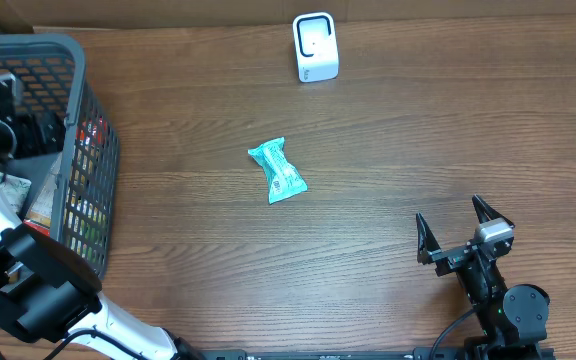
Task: Scan the item barcode
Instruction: 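Reach the left gripper into the basket and grasp the red-capped pack, then lift the red-capped pack out and lay it beside the teal snack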
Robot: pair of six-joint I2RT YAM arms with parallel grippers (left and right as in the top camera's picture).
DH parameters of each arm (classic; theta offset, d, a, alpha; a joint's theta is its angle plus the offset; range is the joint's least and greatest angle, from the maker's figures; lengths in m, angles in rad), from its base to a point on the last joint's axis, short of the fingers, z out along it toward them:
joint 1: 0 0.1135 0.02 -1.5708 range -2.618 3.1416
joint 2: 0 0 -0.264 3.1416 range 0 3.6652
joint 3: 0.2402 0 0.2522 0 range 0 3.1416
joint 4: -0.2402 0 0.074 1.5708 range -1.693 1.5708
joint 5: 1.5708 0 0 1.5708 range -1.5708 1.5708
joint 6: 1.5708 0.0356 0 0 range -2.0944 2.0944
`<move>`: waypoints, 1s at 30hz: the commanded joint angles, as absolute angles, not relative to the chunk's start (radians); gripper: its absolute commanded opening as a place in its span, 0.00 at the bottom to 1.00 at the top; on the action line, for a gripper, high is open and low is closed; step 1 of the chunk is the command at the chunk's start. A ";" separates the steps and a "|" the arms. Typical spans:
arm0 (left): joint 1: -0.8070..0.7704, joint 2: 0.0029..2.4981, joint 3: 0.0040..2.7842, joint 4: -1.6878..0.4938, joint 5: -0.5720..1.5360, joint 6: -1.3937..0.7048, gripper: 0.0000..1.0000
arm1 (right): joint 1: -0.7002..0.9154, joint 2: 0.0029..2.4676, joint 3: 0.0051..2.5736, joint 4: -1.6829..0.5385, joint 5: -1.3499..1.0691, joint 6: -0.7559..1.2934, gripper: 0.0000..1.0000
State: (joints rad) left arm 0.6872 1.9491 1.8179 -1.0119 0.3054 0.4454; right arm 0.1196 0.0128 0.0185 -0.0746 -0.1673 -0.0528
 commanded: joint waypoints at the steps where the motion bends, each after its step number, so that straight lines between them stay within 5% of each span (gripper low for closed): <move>1: 0.688 1.936 1.693 -0.934 0.196 0.449 1.00 | 0.124 0.003 0.008 -0.069 -0.157 -0.053 1.00; 23: 0.628 2.103 1.528 -0.723 0.075 0.468 1.00 | 0.124 0.003 0.008 -0.069 -0.157 -0.053 1.00; 27: 0.626 2.107 1.527 -0.723 0.078 0.466 0.80 | 0.124 0.003 0.008 -0.069 -0.157 -0.053 1.00; 30: 0.628 2.107 1.527 -0.728 0.078 0.463 0.40 | 0.124 0.003 0.008 -0.069 -0.157 -0.054 1.00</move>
State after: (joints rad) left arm 0.6342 2.0811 1.5379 -0.7158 0.0818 0.4633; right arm 0.1196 0.0128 0.0185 -0.0738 -0.1677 -0.0517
